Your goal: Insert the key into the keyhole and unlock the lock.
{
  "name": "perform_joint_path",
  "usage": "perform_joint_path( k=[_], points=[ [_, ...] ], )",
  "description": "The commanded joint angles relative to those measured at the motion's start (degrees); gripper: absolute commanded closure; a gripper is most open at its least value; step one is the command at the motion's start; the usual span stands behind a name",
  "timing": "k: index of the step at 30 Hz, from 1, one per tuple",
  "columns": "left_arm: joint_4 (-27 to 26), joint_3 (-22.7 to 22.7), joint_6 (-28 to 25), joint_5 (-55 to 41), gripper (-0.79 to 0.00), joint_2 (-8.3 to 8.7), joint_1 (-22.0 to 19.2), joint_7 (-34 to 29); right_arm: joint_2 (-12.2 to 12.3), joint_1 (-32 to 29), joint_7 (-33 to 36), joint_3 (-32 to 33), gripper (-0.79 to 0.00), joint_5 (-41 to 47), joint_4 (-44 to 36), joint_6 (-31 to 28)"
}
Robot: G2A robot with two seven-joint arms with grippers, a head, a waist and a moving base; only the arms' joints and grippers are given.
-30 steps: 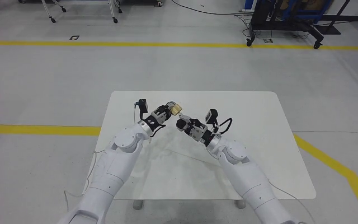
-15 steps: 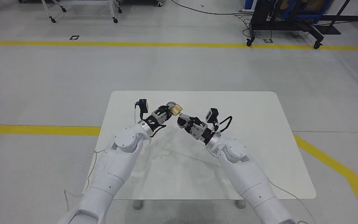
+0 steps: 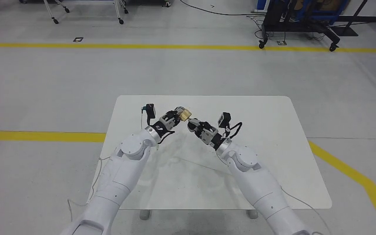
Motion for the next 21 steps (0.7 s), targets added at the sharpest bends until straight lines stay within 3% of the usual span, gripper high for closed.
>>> perform_joint_path(
  k=[1,7,21],
  points=[
    [0.05,0.05,0.12,0.13,0.0,-0.01,-0.05,-0.15,-0.04,0.08,-0.16,-0.13,0.0,0.03,0.06,0.15],
    [0.18,0.05,0.07,0.17,0.0,-0.05,-0.14,-0.54,-0.35,0.77,3.03,0.56,0.0,7.94,1.25,4.76],
    [0.58,-0.02,-0.24,0.32,0.0,-0.11,-0.35,-1.11,-0.14,5.47,17.55,3.08,0.0,26.71,9.01,29.8]
  ],
)
